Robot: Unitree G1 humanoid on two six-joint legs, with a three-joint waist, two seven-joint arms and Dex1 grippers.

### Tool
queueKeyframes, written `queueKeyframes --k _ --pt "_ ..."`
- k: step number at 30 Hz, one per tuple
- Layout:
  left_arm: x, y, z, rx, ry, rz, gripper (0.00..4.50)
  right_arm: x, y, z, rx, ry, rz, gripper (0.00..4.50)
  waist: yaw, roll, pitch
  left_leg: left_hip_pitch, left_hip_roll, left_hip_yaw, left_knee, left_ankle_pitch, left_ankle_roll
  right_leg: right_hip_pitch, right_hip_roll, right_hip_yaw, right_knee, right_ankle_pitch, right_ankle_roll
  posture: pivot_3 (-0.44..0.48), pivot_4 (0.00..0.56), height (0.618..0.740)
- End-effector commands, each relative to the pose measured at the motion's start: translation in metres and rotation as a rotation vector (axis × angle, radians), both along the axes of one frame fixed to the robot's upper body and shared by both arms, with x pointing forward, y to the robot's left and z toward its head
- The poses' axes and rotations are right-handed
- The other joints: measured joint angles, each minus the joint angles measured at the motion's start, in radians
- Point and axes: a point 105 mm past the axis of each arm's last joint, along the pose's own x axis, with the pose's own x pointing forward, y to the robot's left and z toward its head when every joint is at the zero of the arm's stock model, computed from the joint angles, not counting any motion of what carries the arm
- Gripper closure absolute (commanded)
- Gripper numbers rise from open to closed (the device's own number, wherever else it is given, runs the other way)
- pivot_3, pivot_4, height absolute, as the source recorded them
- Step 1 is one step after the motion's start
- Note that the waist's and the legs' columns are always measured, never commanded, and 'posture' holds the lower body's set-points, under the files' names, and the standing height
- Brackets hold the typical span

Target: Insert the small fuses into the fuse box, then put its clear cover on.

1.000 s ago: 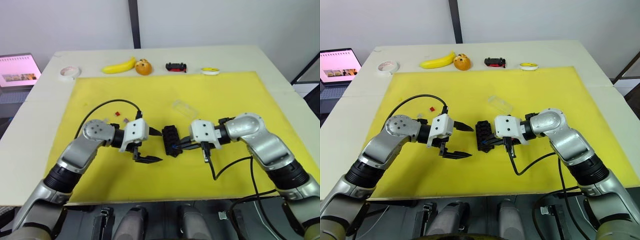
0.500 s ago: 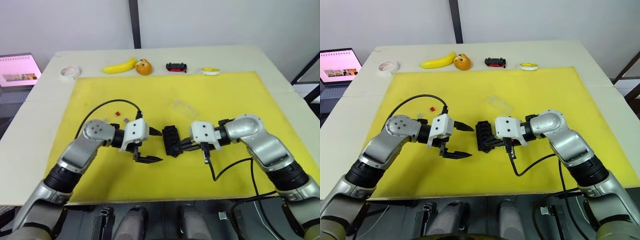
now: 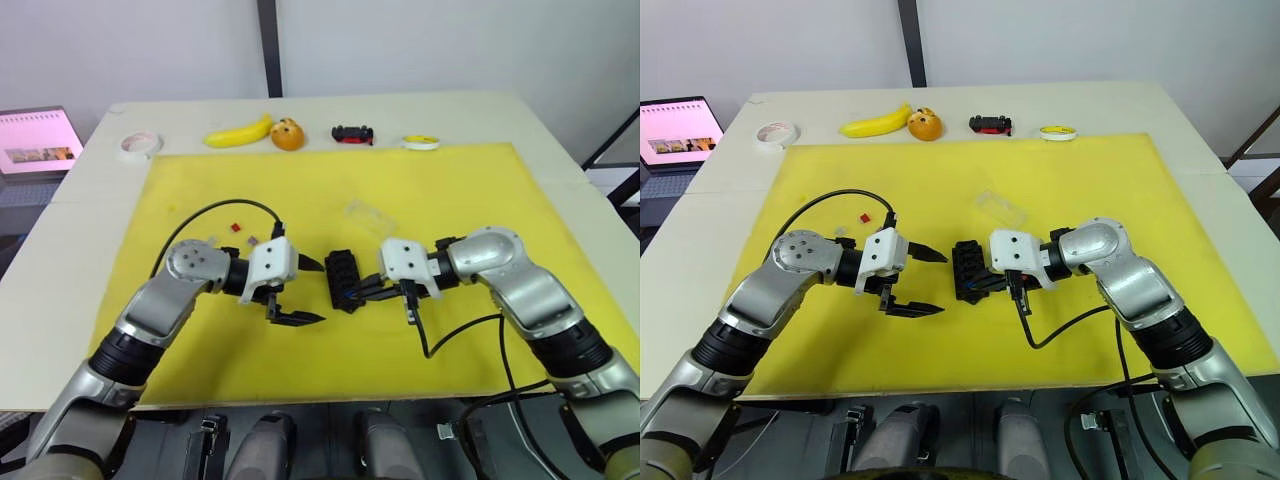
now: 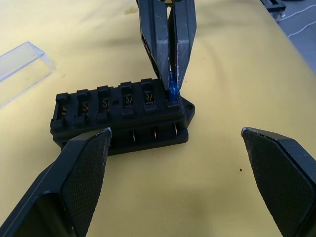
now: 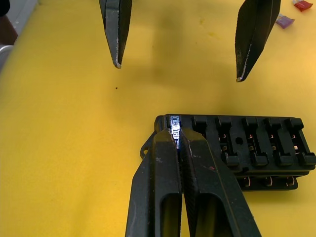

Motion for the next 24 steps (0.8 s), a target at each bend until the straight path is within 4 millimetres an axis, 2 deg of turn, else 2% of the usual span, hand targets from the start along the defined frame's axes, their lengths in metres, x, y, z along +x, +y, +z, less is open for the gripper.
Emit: queueKeyframes --k 1,2,3,4,8,12,17,20,24 --pt "-0.001 -0.003 0.014 -0.014 -0.083 -0.031 0.06 0.003 0.002 0.008 0.011 -0.033 0.003 4.50 0.000 0.000 0.000 0.000 0.000 0.000 0.000 0.000 0.000 0.000 0.000 0.000 0.000 0.000 0.000 0.000 0.150 0.740" --pt "-0.001 -0.003 0.014 -0.014 -0.083 -0.031 0.06 0.003 0.003 0.010 0.019 -0.037 0.003 4.50 -0.001 0.000 0.000 0.000 0.000 0.000 0.000 0.000 0.000 0.000 0.000 0.000 0.000 0.000 0.000 0.000 0.150 0.740" --pt "0.000 -0.002 0.014 -0.014 -0.083 -0.030 0.00 0.004 0.004 0.013 0.027 -0.041 0.002 3.82 -0.001 0.000 0.000 0.000 0.000 0.000 0.000 0.000 0.000 0.000 0.000 0.000 0.000 0.000 0.000 0.000 0.150 0.740" --pt "0.000 -0.002 0.015 -0.014 -0.083 -0.030 0.00 0.003 0.004 0.016 0.033 -0.045 0.001 3.66 0.000 0.000 0.000 0.000 0.000 0.000 0.000 0.000 0.000 0.000 0.000 0.000 0.000 0.000 0.000 0.000 0.150 0.740" --pt "0.000 -0.002 0.015 -0.014 -0.084 -0.030 0.00 0.003 -0.001 0.027 0.052 -0.069 -0.014 1.74 0.000 0.000 0.000 0.000 0.000 0.000 0.000 0.000 0.000 0.000 0.000 0.000 0.001 0.000 0.000 0.000 0.150 0.740" --pt "0.001 -0.003 0.016 -0.018 -0.086 -0.032 0.00 0.000 -0.004 0.033 0.113 -0.045 -0.039 1.74 0.001 0.000 0.000 0.000 0.000 0.000 0.001 0.000 0.000 0.000 0.000 0.000 0.001 0.000 0.000 0.000 0.150 0.740" --pt "0.004 -0.005 0.017 -0.026 -0.086 -0.034 0.00 -0.006 -0.002 0.030 0.243 0.022 -0.078 1.74 0.001 0.000 0.000 0.000 0.000 0.000 0.001 0.000 0.000 0.000 0.000 0.000 0.001 0.000 0.000 0.000 0.150 0.740" --pt "0.004 -0.005 0.017 -0.026 -0.085 -0.036 0.00 -0.009 0.001 0.030 0.294 0.070 -0.093 2.61 -0.001 0.000 0.000 0.000 0.000 0.000 0.001 0.000 0.000 0.000 0.000 0.000 0.001 0.000 0.000 0.000 0.150 0.740" --pt "0.004 -0.005 0.016 -0.026 -0.083 -0.040 0.00 -0.010 0.002 0.026 0.310 0.108 -0.115 4.43 0.000 0.000 0.000 0.000 0.000 0.000 0.001 0.000 0.000 0.000 0.000 0.000 0.002 0.000 0.000 0.000 0.150 0.740"
